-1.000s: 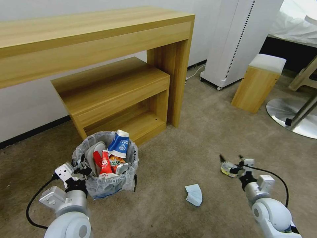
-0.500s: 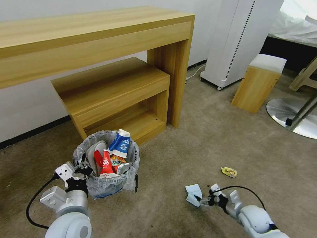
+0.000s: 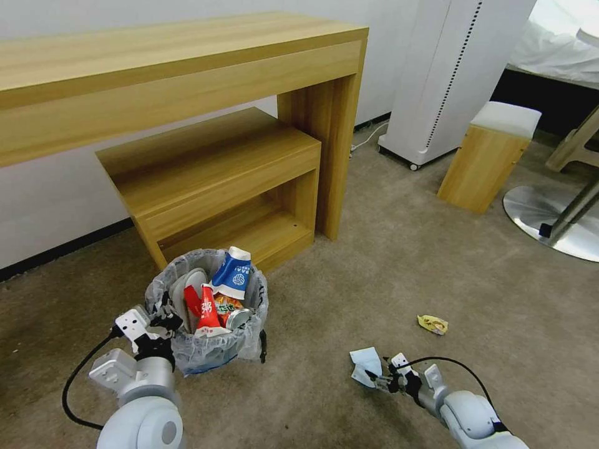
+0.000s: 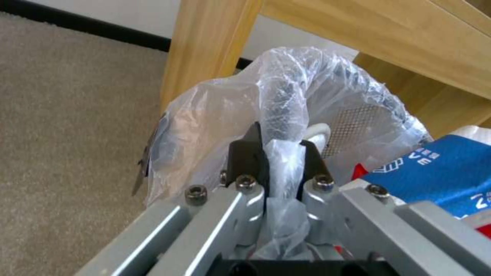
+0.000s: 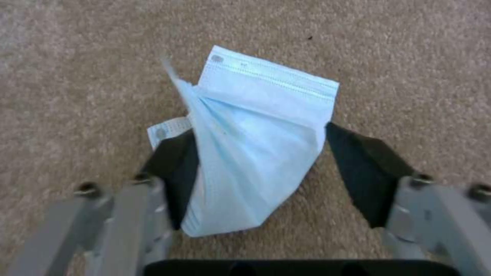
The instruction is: Pick up the trash bin and place the garbage on the floor into it.
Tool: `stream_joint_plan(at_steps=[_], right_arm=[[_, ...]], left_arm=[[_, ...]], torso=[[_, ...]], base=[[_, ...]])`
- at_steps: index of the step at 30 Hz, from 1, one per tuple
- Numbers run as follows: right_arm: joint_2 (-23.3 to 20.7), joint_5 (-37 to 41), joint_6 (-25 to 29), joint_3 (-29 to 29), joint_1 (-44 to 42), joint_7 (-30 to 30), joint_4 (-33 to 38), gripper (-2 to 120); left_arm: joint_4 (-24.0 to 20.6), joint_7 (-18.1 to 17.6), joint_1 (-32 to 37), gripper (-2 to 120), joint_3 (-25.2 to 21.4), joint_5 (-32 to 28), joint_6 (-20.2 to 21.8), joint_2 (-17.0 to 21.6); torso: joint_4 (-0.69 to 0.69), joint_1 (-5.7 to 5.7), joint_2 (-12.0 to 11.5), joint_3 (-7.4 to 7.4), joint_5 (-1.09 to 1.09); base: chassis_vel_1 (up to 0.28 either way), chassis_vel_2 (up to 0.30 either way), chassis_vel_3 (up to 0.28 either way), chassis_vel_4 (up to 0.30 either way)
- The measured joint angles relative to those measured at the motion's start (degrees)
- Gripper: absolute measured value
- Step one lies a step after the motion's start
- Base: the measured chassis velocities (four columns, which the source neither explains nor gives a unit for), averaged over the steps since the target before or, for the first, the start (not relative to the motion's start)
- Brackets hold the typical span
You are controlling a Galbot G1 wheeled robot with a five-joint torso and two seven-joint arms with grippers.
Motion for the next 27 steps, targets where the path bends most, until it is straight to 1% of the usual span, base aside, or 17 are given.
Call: stream_joint_plan(at_steps=[1, 3, 5, 6, 8, 9, 10, 11, 12, 15, 19, 20, 21, 22, 23, 25, 27], right_arm=[[0.0, 0.0, 0.0, 0.0, 0.0, 0.0, 0.0, 59], [0.3, 0.0, 0.2, -0.2, 0.3, 0.2, -0.6, 52], [0.6, 0.0, 0.3, -0.4, 0.7, 0.6, -1.0, 40], [0.6, 0.0, 0.3, -0.4, 0.7, 0.6, -1.0, 40], [0.9, 0.0, 0.5, -0.7, 1.2, 1.1, -1.5, 31], [0.9, 0.0, 0.5, -0.7, 1.2, 1.1, -1.5, 31], [1.2, 0.0, 0.6, -0.9, 1.6, 1.4, -1.8, 24], [1.2, 0.0, 0.7, -0.9, 1.7, 1.5, -1.8, 21], [1.2, 0.0, 0.7, -0.9, 1.7, 1.5, -1.8, 21], [1.4, 0.0, 1.5, -1.1, 2.1, 2.0, -2.2, 3], [1.3, 0.3, 3.6, -1.3, 2.2, 3.6, -2.6, 0], [0.9, 1.1, 5.9, -1.4, 2.0, 4.7, -2.3, 0], [0.4, 5.3, 12.3, -1.8, 1.3, 4.6, -0.3, 0], [0.4, 5.3, 12.3, -1.8, 1.3, 4.6, -0.3, 0], [0.1, 9.2, 16.2, -1.8, 0.9, 2.9, 1.5, 0], [-0.8, 21.0, 23.8, -1.1, 0.2, -6.3, 9.5, 0], [-0.9, 22.5, 24.5, -1.0, 0.2, -7.5, 10.8, 0]], left_arm=[[0.0, 0.0, 0.0, 3, 0.0, 0.0, 0.0, 0.0], [0.0, 0.0, 0.0, 3, -0.1, 0.0, 0.0, 0.0], [0.1, 0.0, 0.0, 3, -0.1, 0.0, 0.0, 0.0], [0.1, 0.0, 0.0, 3, -0.1, 0.0, 0.0, 0.0], [0.1, 0.0, 0.0, 3, -0.1, 0.1, 0.0, -0.1], [0.1, 0.0, 0.0, 3, -0.1, 0.1, 0.0, -0.1], [0.1, 0.0, 0.1, 3, -0.1, 0.1, 0.0, -0.1], [0.1, 0.0, 0.1, 3, -0.1, 0.1, 0.0, -0.1], [0.1, 0.0, 0.1, 3, -0.1, 0.1, 0.0, -0.1], [0.1, 0.0, 0.0, 3, -0.1, 0.2, 0.0, -0.1], [0.3, 0.0, -0.2, 3, 0.0, 0.3, 0.0, -0.2], [0.5, -0.1, -0.2, 3, 0.1, 0.3, 0.0, -0.2], [1.0, -0.1, -0.2, 3, 0.4, 0.5, -0.1, -0.2], [1.0, -0.1, -0.2, 3, 0.4, 0.5, -0.1, -0.2], [1.3, -0.1, -0.2, 3, 0.6, 0.7, -0.1, -0.3], [2.7, 0.1, 0.0, 3, 1.6, 1.7, -0.5, -0.4], [2.9, 0.1, 0.0, 3, 1.8, 1.8, -0.6, -0.4]], torso=[[0.00, 0.00, 0.0, 0.00, 0.00], [0.00, 0.00, 0.0, 0.00, 0.01], [0.00, 0.00, 0.0, 0.00, 0.01], [0.00, 0.00, 0.0, 0.00, 0.01], [0.00, 0.00, 0.0, 0.00, 0.00], [0.00, 0.00, 0.0, 0.00, 0.00], [0.00, 0.00, 0.0, 0.00, 0.01], [0.00, 0.00, 0.0, 0.00, 0.01], [0.00, 0.00, 0.0, 0.00, 0.01], [0.00, 0.00, 0.0, 0.01, 0.01], [0.00, 0.00, 0.0, 0.00, 0.01], [0.00, 0.00, 0.0, 0.01, 0.01], [-0.01, 0.00, 0.0, 0.00, 0.02], [-0.01, 0.00, 0.0, 0.00, 0.02], [-0.02, 0.00, 0.0, 0.01, 0.01], [0.00, 0.00, 0.0, 0.01, 0.02], [0.00, 0.00, 0.0, 0.01, 0.00]], base=[[0.000, 0.000, 0.000, 0.000], [0.000, 0.000, 0.000, 0.000], [0.000, 0.000, 0.000, 0.000], [0.000, 0.000, 0.000, 0.000], [0.000, 0.000, 0.000, 0.000], [0.000, 0.000, 0.000, 0.000], [0.000, 0.000, 0.000, 0.000], [0.000, 0.000, 0.000, 0.000], [0.000, 0.000, 0.000, 0.000], [0.000, 0.000, 0.000, 0.000], [0.000, 0.000, 0.000, 0.000], [0.000, 0.000, 0.000, 0.000], [0.000, 0.000, 0.000, 0.000], [0.000, 0.000, 0.000, 0.000], [0.000, 0.000, 0.000, 0.000], [0.000, 0.000, 0.000, 0.000], [0.000, 0.000, 0.000, 0.000]])
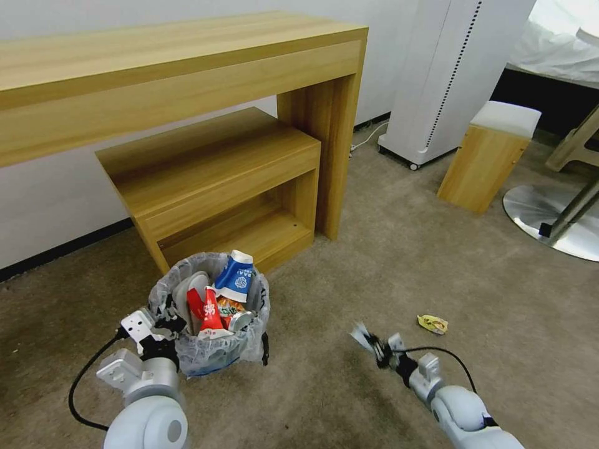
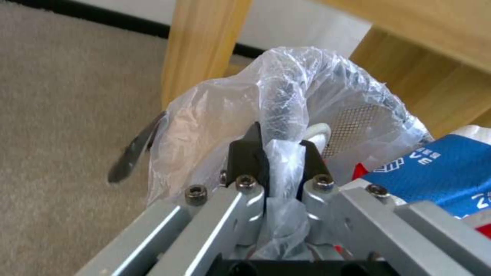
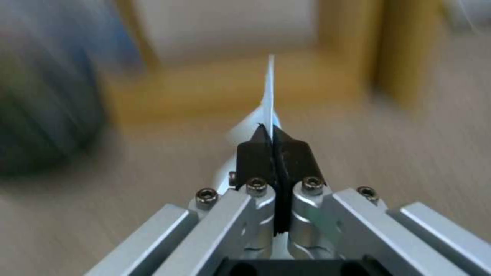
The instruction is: Pick up the trash bin and place the garbage on the floor into it.
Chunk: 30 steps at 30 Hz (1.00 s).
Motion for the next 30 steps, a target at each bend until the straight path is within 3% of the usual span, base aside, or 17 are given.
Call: stream_joint_plan(at_steps=[2, 3, 5, 9, 17, 29, 30], right_arm=[[-1.8, 11.9, 1.7, -0.4, 0.3, -5.9, 10.8, 0], [-1.8, 11.9, 1.7, -0.4, 0.3, -5.9, 10.8, 0], [-3.1, 19.6, 0.9, -1.5, 1.3, -7.4, 17.5, 0], [-3.3, 22.8, -0.2, -3.5, 4.6, -8.9, 21.4, 0], [-2.4, 17.6, -1.1, -8.6, 9.0, -11.1, 17.6, 0], [-3.3, 8.5, -0.5, -6.6, 8.4, -12.7, 13.5, 1], [-3.6, 8.2, -0.6, -6.4, 8.1, -12.6, 13.4, 5]], left_arm=[[0.8, 0.1, 0.4, 3, 2.2, -1.3, -0.2, 0.0], [0.8, 0.1, 0.4, 3, 2.2, -1.3, -0.2, 0.0], [1.2, 0.2, 0.9, 3, 4.3, -3.2, -0.2, 0.0], [1.8, 0.3, 1.3, 3, 6.3, -4.2, -0.2, 0.0], [-0.3, -0.5, 2.5, 3, 10.9, -8.4, 0.8, 0.0], [-3.1, -1.5, 2.5, 3, 11.7, -10.6, 2.1, 0.0], [-3.6, -1.6, 2.6, 3, 11.9, -10.7, 2.4, 0.0]], torso=[[0.01, 0.00, 0.0, -0.01, 0.00], [0.01, 0.00, 0.0, -0.01, 0.00], [-0.01, 0.00, 0.0, -0.01, -0.02], [0.00, 0.00, 0.0, -0.01, 0.00], [0.00, 0.00, 0.0, 0.00, 0.02], [0.00, 0.00, 0.0, 0.00, 0.01], [-0.01, 0.00, 0.0, 0.00, 0.01]], base=[[0.000, 0.000, 0.000, 0.000], [0.000, 0.000, 0.000, 0.000], [0.000, 0.000, 0.000, 0.000], [0.000, 0.000, 0.000, 0.000], [0.000, 0.000, 0.000, 0.000], [0.000, 0.000, 0.000, 0.000], [0.000, 0.000, 0.000, 0.000]])
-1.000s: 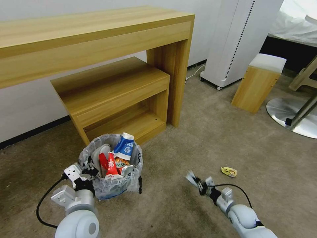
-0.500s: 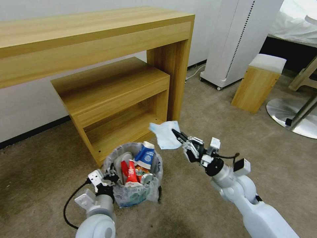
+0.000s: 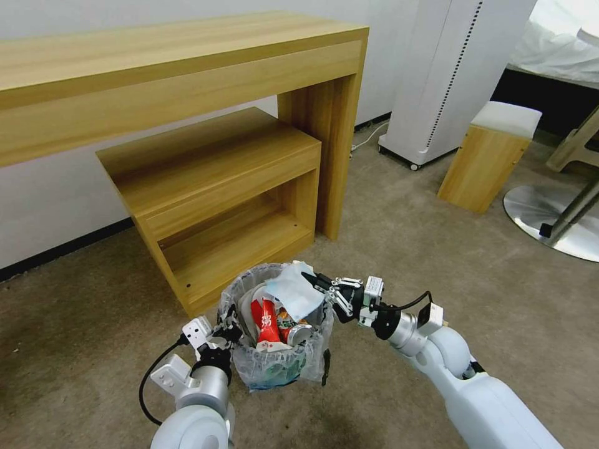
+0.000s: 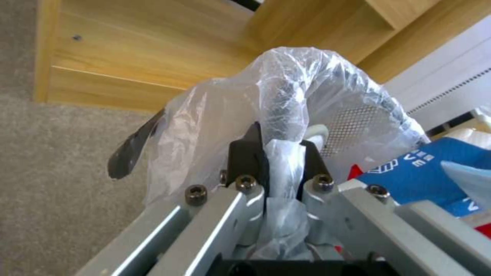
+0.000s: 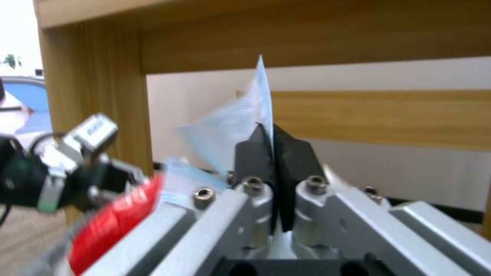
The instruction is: Pick up the trash bin and place the garbage on the floor into it.
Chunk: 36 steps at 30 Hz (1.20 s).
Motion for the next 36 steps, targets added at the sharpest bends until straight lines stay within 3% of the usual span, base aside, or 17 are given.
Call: stream_joint_plan(at_steps=[6, 8, 10, 11, 13, 14, 17, 18, 19, 22, 26, 36], right_arm=[[-1.1, -0.3, -0.2, 1.3, -0.7, -0.7, 1.6, 30], [-1.2, -0.3, -0.2, 1.4, -0.7, -0.7, 1.7, 30], [-2.6, -3.3, -1.2, 4.9, -2.0, 2.9, 4.2, 45], [-2.6, -3.3, -1.2, 4.9, -2.0, 2.9, 4.2, 45], [-3.4, -5.0, -2.1, 7.8, -3.2, 7.5, 5.4, 52], [-4.1, -5.2, -2.8, 10.4, -4.4, 12.6, 6.4, 61], [-4.4, -4.6, -3.2, 12.5, -5.4, 17.5, 7.2, 68], [-4.3, -4.8, -3.3, 15.1, -6.5, 22.7, 7.7, 75], [-4.3, -4.8, -3.3, 15.1, -6.5, 22.7, 7.7, 75], [-3.5, -7.5, -0.6, 19.9, -9.5, 33.5, 7.9, 88], [-2.5, -7.7, 0.6, 24.3, -12.9, 37.6, 7.8, 99], [1.2, -9.3, 4.6, 29.5, -16.8, 37.7, 5.3, 100]], left_arm=[[-0.9, -0.2, 0.2, 3, -0.3, -0.1, 0.4, 0.0], [-0.9, -0.2, 0.2, 3, -0.4, -0.1, 0.4, 0.0], [-0.6, -0.2, 0.0, 3, -1.6, -0.3, 0.4, 0.0], [-0.6, -0.2, 0.0, 3, -1.6, -0.3, 0.4, 0.0], [-0.5, -0.4, -0.2, 3, -2.3, -0.3, 0.4, 0.0], [-0.2, -0.8, -0.6, 3, -3.2, -0.1, 0.2, 0.0], [0.1, -1.0, -0.9, 3, -3.7, 0.6, 0.0, 0.0], [0.5, -1.1, -1.2, 3, -4.3, 1.9, -0.4, 0.0], [0.5, -1.1, -1.2, 3, -4.3, 1.9, -0.4, 0.0], [0.6, -1.1, -1.4, 3, -4.9, 3.1, -0.7, 0.0], [0.2, -1.1, -1.3, 3, -5.6, 3.6, -0.9, 0.0], [-1.2, -0.4, -1.4, 3, -6.6, 4.4, -1.5, 0.2]], torso=[[0.01, 0.00, 0.0, 0.00, 0.00], [0.00, 0.00, 0.0, 0.00, 0.00], [0.01, 0.00, 0.0, 0.00, 0.00], [0.01, 0.00, 0.0, 0.00, 0.00], [0.00, 0.00, 0.0, 0.00, 0.00], [0.00, 0.00, 0.0, 0.00, 0.00], [0.00, 0.00, 0.0, 0.00, -0.01], [0.01, 0.00, 0.0, 0.00, 0.00], [0.01, 0.00, 0.0, 0.00, 0.00], [0.01, 0.00, 0.0, 0.00, 0.01], [-0.01, 0.00, 0.0, 0.00, 0.00], [0.00, -0.01, 0.0, 0.00, 0.00]], base=[[0.000, 0.000, 0.000, 0.000], [0.000, 0.000, 0.000, 0.000], [0.000, 0.000, 0.000, 0.000], [0.000, 0.000, 0.000, 0.000], [0.000, 0.000, 0.000, 0.000], [0.000, 0.000, 0.000, 0.000], [0.000, 0.000, 0.000, 0.000], [0.000, 0.000, 0.000, 0.000], [0.000, 0.000, 0.000, 0.000], [0.000, 0.000, 0.000, 0.000], [0.000, 0.000, 0.000, 0.000], [0.000, 0.000, 0.000, 0.000]])
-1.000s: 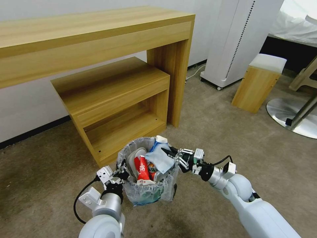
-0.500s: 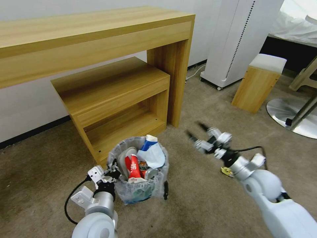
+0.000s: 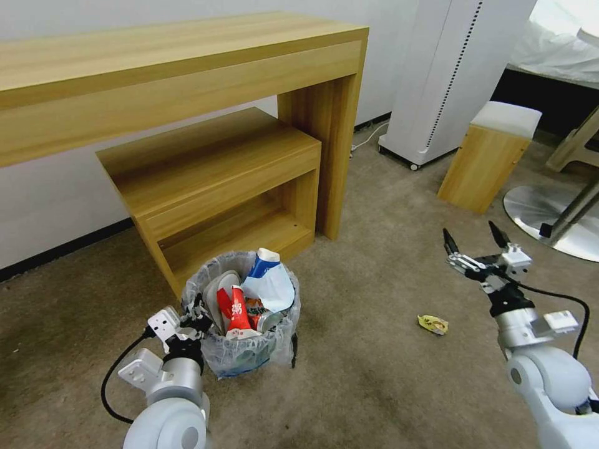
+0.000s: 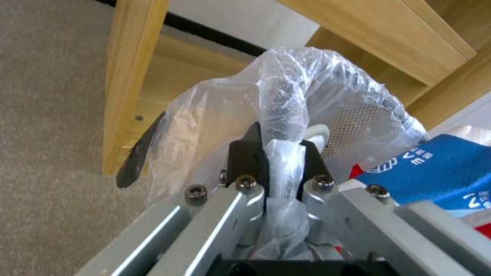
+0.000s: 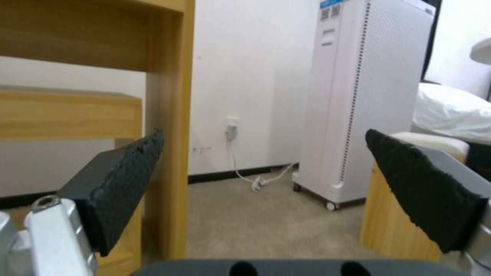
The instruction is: Pick up the trash bin and place the garbage on the floor into it.
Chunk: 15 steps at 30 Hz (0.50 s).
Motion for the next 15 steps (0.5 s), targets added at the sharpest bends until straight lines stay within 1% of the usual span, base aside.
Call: stream_joint_plan(at_steps=[2, 15], right_arm=[[1.6, -0.6, 1.4, 0.0, -0.8, -0.3, -0.6, 100], [3.1, -0.6, 2.3, -0.8, -0.3, -1.4, -1.0, 100]], left_arm=[[0.0, 0.2, 0.2, 3, 0.0, 0.1, -0.1, 0.1], [0.0, 0.5, 0.6, 3, 0.0, 0.3, -0.1, 0.4]], torso=[[0.01, 0.00, 0.0, 0.00, 0.00], [0.01, 0.00, 0.0, 0.00, -0.01]], base=[[0.000, 0.000, 0.000, 0.000], [0.000, 0.000, 0.000, 0.000]])
